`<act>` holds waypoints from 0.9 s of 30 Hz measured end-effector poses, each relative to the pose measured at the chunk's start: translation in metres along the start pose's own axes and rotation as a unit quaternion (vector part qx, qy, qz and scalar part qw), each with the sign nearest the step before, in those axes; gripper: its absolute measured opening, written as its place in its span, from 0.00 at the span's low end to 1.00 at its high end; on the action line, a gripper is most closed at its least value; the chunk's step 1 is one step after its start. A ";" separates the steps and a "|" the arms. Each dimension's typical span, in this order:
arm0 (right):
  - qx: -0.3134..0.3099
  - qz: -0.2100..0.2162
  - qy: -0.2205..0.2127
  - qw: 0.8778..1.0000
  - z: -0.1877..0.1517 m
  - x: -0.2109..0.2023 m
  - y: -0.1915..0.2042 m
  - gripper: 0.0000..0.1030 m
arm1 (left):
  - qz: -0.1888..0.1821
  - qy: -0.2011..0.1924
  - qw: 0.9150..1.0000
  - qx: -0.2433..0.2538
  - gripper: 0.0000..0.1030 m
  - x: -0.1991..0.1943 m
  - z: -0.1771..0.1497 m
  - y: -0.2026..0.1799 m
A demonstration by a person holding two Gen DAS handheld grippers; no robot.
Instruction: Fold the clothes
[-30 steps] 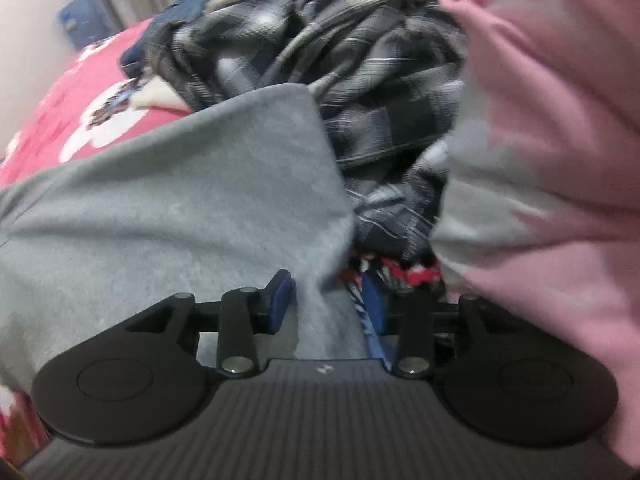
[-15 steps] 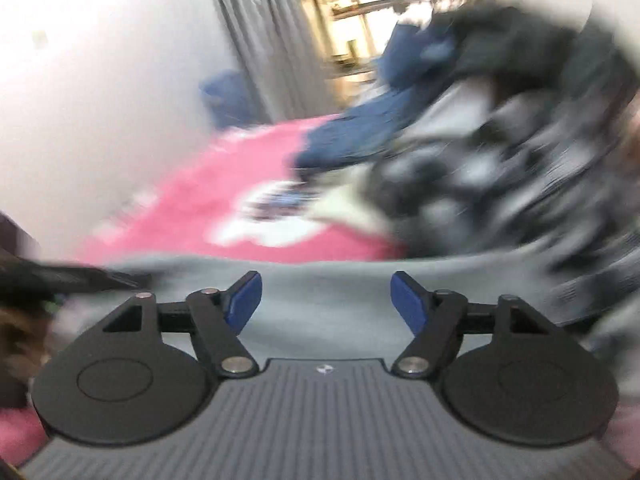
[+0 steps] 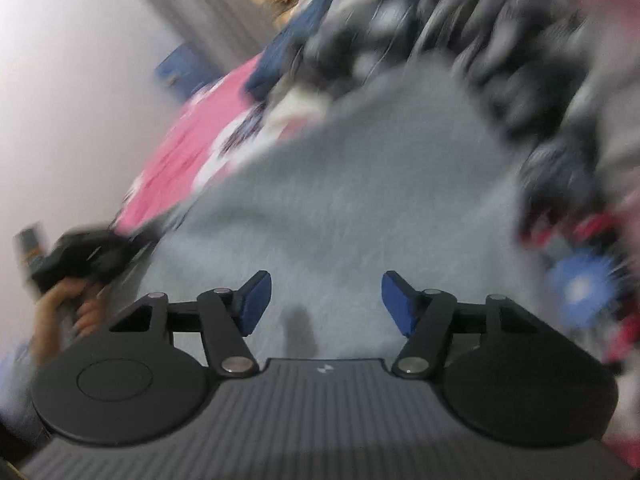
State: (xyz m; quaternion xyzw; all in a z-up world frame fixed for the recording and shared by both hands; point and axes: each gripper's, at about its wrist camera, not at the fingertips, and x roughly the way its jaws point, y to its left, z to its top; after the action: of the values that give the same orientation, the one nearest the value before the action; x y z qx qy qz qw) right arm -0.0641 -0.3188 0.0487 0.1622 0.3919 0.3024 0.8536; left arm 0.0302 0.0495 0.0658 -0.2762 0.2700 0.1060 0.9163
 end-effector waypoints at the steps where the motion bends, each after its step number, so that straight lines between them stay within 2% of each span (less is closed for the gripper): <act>1: -0.009 0.000 -0.016 1.000 0.008 -0.003 0.005 0.62 | -0.029 -0.010 0.999 0.032 0.13 -0.003 -0.004 -0.015; 3: -0.056 0.027 -0.042 0.997 0.029 0.001 0.022 0.72 | -0.102 0.013 0.993 0.064 0.20 0.009 -0.014 -0.037; 5: -0.094 0.007 -0.044 0.995 0.045 0.025 0.034 0.73 | -0.157 0.061 0.984 0.062 0.22 0.033 -0.026 -0.050; 6: -0.105 -0.008 -0.038 0.994 0.050 0.039 0.035 0.73 | -0.164 0.085 0.981 0.053 0.22 0.046 -0.034 -0.052; 7: -0.112 -0.023 -0.027 0.993 0.051 0.055 0.031 0.73 | -0.153 0.101 0.982 0.052 0.16 0.058 -0.041 -0.051; 8: -0.118 -0.039 -0.016 0.992 0.051 0.070 0.027 0.72 | -0.129 0.106 0.984 0.055 0.03 0.065 -0.046 -0.048; 10: -0.121 -0.083 0.015 0.989 0.047 0.100 0.018 0.68 | -0.115 0.095 0.988 0.038 0.03 0.069 -0.047 -0.034; 11: -0.126 -0.095 0.016 0.987 0.045 0.105 0.019 0.67 | -0.102 0.092 0.990 0.030 0.03 0.069 -0.043 -0.029; 14: -0.153 -0.127 0.024 0.980 0.041 0.117 0.028 0.70 | -0.043 0.051 0.997 0.042 0.03 0.051 -0.028 -0.018; 17: -0.159 -0.118 0.023 0.980 0.041 0.115 0.025 0.72 | -0.006 0.035 0.999 -0.004 0.03 0.036 -0.021 0.009; 19: -0.149 -0.096 0.019 0.984 0.042 0.112 0.016 0.72 | 0.036 0.015 0.999 0.003 0.03 0.018 -0.016 0.018; 20: -0.146 -0.089 0.017 0.985 0.042 0.110 0.014 0.72 | 0.048 0.006 0.999 0.023 0.03 0.012 -0.015 0.012; 22: -0.141 -0.076 0.014 0.987 0.043 0.109 0.009 0.72 | 0.018 -0.015 0.998 0.058 0.13 -0.001 -0.016 -0.009; 23: -0.145 -0.074 0.014 0.987 0.044 0.112 0.009 0.73 | -0.004 -0.020 0.997 0.073 0.13 -0.006 -0.018 -0.019; 25: -0.155 -0.068 0.017 0.985 0.046 0.116 0.009 0.75 | -0.094 0.018 0.992 0.085 0.13 -0.007 -0.027 -0.044; 27: -0.170 -0.060 0.024 0.983 0.049 0.117 0.009 0.77 | -0.181 0.064 0.977 0.093 0.13 -0.005 -0.039 -0.068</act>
State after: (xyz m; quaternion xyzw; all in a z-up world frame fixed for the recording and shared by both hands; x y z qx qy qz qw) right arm 0.0292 -0.2388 0.0177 -0.0164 0.3643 0.3169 0.8756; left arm 0.0322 -0.0293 0.0718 -0.2401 0.2826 -0.1058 0.9227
